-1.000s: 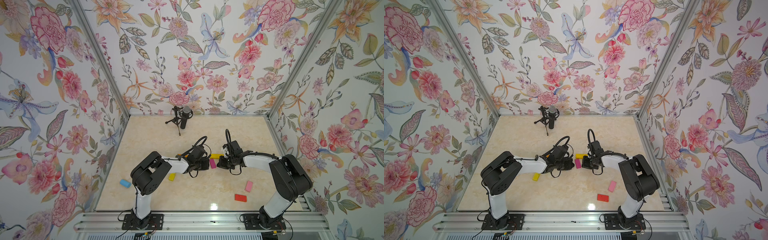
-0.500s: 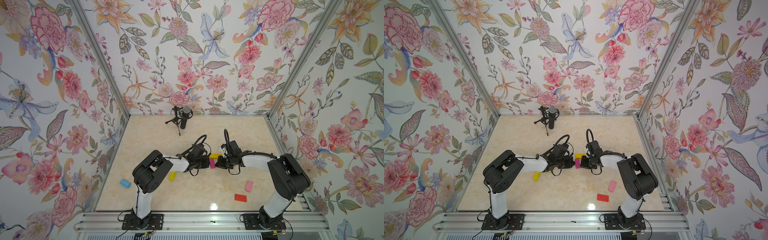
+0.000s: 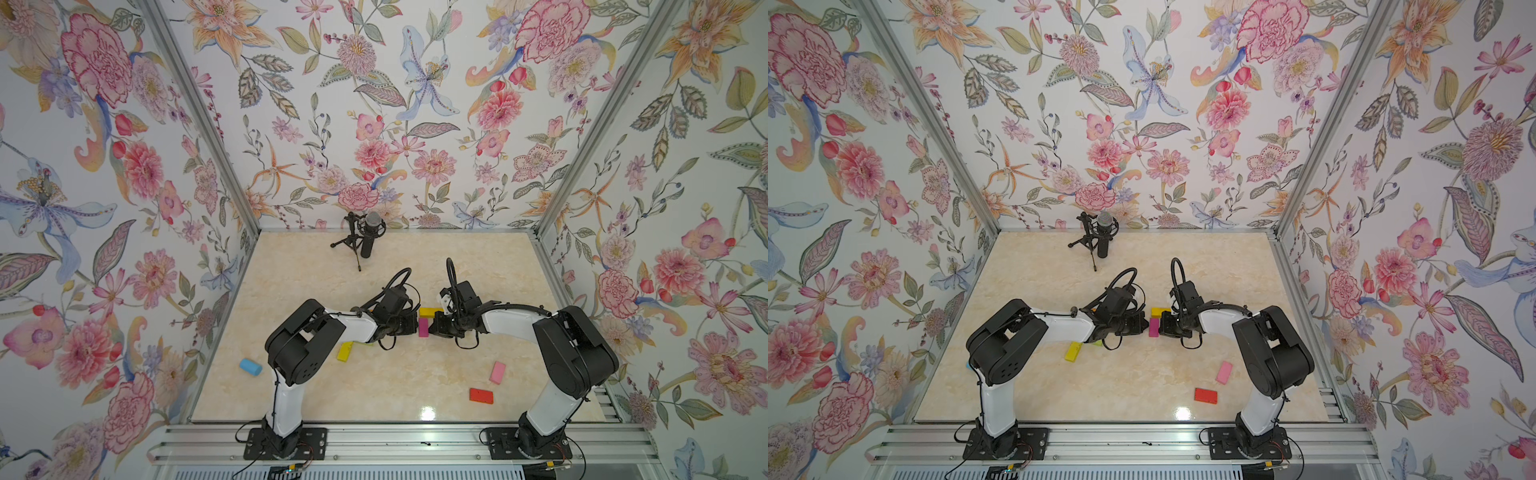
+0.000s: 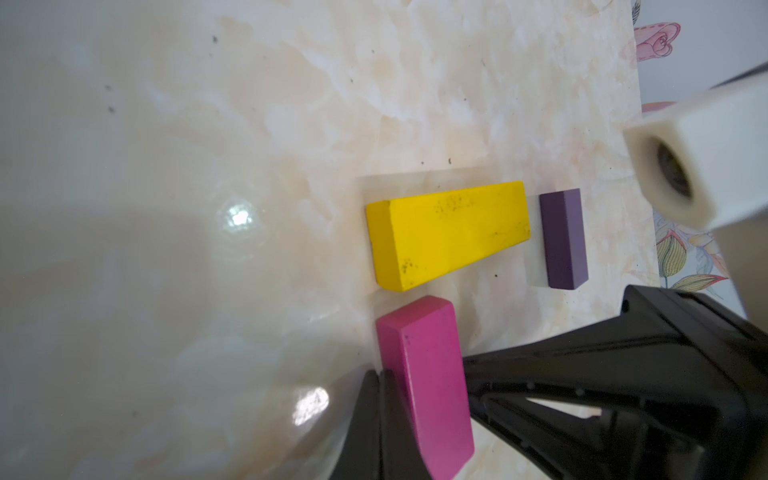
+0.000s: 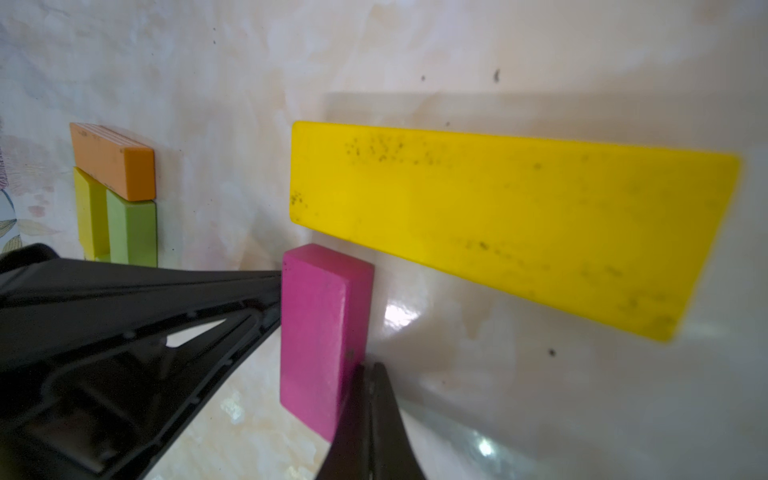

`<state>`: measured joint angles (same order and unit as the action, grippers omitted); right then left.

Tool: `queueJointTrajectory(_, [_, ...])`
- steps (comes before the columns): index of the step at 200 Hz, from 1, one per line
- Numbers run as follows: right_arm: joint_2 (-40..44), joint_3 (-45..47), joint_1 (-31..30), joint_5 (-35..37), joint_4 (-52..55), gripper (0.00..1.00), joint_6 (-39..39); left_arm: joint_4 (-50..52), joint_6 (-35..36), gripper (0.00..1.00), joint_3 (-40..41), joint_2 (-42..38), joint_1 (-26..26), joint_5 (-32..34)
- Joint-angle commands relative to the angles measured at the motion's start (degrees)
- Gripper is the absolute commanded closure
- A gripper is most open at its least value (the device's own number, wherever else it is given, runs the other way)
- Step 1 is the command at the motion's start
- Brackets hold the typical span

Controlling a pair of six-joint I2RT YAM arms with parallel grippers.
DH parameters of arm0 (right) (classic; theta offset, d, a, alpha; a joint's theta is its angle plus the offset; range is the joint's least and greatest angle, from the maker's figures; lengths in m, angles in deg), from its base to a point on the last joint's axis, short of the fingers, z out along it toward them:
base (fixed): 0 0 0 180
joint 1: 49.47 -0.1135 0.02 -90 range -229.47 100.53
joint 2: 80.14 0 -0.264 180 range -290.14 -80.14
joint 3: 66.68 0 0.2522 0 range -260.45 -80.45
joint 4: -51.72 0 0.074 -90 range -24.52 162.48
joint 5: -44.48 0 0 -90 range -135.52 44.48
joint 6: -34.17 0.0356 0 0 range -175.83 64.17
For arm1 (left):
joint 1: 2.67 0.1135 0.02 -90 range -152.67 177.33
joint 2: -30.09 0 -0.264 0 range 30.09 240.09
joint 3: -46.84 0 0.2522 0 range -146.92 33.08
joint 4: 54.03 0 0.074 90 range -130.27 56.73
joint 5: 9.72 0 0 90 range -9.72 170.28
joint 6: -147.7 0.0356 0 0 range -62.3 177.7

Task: Assemble the letter p with building blocks
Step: Assemble the building block at the center of the board.

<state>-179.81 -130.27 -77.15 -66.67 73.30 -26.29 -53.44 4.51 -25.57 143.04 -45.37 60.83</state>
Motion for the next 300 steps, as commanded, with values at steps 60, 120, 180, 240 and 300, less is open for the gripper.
queueJointTrajectory(60, [-3.01,-0.12,0.69,0.76,2.29,1.0,-0.74,1.19,0.39,1.0,-1.74,1.94,0.82,-0.61])
queueJointTrajectory(120, [-2.71,0.51,1.24,0.49,2.29,1.0,-1.07,5.78,1.94,1.0,1.28,-2.52,0.81,3.15])
queueJointTrajectory(180, [-2.71,0.24,1.33,0.4,2.29,1.0,-1.11,5.14,1.77,1.0,4.33,-5.2,0.52,2.2])
queueJointTrajectory(240, [-3.42,-0.44,1.31,0.49,2.29,1.0,-1.0,2.89,1.15,1.0,2.78,-3.27,-0.97,0.23])
queueJointTrajectory(300, [-4.03,-0.82,1.12,-0.01,2.28,1.0,-0.99,2.64,1.03,1.0,1.0,-2.03,-2.13,-0.6])
